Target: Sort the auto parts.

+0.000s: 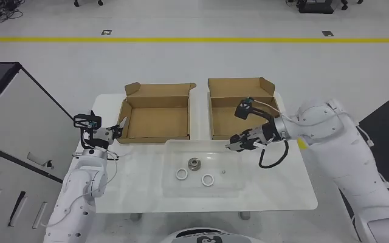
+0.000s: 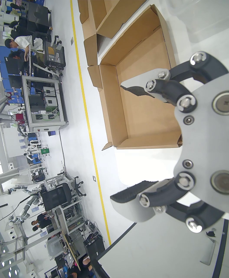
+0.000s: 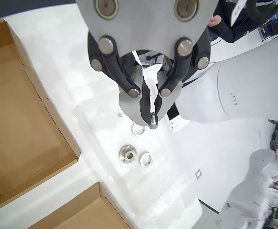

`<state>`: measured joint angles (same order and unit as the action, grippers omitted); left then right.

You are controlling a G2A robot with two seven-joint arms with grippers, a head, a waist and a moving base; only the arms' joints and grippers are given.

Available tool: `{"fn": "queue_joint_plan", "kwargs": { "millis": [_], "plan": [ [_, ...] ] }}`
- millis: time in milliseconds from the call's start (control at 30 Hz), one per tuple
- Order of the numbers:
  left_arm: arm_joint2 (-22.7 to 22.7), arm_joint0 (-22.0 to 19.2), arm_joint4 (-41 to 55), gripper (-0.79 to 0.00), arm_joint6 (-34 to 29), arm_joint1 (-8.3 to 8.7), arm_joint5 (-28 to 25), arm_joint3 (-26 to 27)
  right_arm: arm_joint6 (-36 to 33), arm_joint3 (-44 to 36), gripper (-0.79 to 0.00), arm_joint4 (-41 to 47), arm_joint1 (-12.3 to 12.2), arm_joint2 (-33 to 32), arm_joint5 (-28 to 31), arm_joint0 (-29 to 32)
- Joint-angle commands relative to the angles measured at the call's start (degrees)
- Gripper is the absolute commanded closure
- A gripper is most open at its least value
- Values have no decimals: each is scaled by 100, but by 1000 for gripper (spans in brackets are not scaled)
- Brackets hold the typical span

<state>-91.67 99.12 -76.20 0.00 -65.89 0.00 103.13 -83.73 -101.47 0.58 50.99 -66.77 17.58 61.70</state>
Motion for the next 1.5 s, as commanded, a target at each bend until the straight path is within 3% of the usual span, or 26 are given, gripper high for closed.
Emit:
{"fn": "queue_joint_plan", "kwargs": {
  "millis": [0,267,367,533,800,1200,1467],
  "plan": [
    [0,0,0,-785,0,0,0,0,-5,12,0,63,-4,-19,8,13],
    [0,0,0,-785,0,0,0,0,-5,12,0,63,-4,-19,8,13],
    [0,0,0,-785,0,0,0,0,309,89,0,423,2,-109,-72,40],
    [0,0,0,-785,0,0,0,0,339,519,0,2263,17,-404,-65,54],
    [0,0,0,-785,0,0,0,0,-415,1043,0,5083,152,-331,-154,-191],
    [0,0,0,-785,0,0,0,0,-427,716,0,7283,412,243,-569,-722],
    [0,0,0,-785,0,0,0,0,-427,538,0,8144,603,485,-756,-898]
  ]
}}
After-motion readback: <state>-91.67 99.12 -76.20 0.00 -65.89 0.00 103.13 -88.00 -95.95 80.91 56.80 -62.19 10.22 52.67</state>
